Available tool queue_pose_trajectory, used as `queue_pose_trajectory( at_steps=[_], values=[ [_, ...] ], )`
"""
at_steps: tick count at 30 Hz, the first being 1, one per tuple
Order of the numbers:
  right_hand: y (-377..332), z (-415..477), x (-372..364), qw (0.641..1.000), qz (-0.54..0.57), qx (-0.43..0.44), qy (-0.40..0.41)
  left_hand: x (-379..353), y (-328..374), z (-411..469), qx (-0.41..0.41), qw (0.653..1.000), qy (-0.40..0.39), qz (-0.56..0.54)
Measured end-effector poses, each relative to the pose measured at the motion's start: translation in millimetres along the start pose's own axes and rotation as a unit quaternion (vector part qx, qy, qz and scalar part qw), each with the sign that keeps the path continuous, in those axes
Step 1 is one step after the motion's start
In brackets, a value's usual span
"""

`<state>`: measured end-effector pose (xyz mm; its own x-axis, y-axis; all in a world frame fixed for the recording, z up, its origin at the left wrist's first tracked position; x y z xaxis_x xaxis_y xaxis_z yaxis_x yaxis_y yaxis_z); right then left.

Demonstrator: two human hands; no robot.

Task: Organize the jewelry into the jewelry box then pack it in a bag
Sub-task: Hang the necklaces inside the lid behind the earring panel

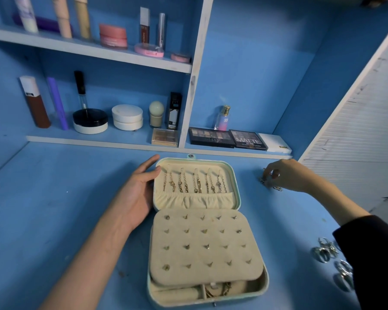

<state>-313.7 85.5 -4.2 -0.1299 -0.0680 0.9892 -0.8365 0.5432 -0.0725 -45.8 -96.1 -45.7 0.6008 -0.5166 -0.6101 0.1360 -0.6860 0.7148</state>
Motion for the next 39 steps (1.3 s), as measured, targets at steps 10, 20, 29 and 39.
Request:
queue_pose_trajectory(
  at_steps=[10,20,29,39],
  values=[
    [6.9,1.1,8.4,0.993,0.063,-0.003,0.095,-0.8,0.0,-1.8,0.000,1.000,0.002,-0.002],
    [5.7,4.9,-2.7,0.996,0.040,0.006,0.074,-3.2,0.3,-2.6,0.000,1.000,0.001,-0.003],
    [-1.3,-5.6,36.8,0.922,0.288,-0.011,0.258,-2.4,0.1,-2.8,0.004,1.000,-0.001,-0.001],
    [-42.0,-30.1,98.3,0.758,0.559,0.027,0.335,-2.6,-0.2,-3.2,0.007,1.000,-0.005,0.010]
  ],
)
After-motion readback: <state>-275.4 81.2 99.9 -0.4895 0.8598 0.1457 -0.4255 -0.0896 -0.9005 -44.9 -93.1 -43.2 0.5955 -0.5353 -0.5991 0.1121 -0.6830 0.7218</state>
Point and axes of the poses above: each hand's wrist, its own z-axis towards the middle knuckle, its own x-axis out of the back of the hand, y = z × x, the point moved 4 cm from there along z, towards the middle knuckle, and after that the axes turned 10 degrees about x, right-handed, at the moved point
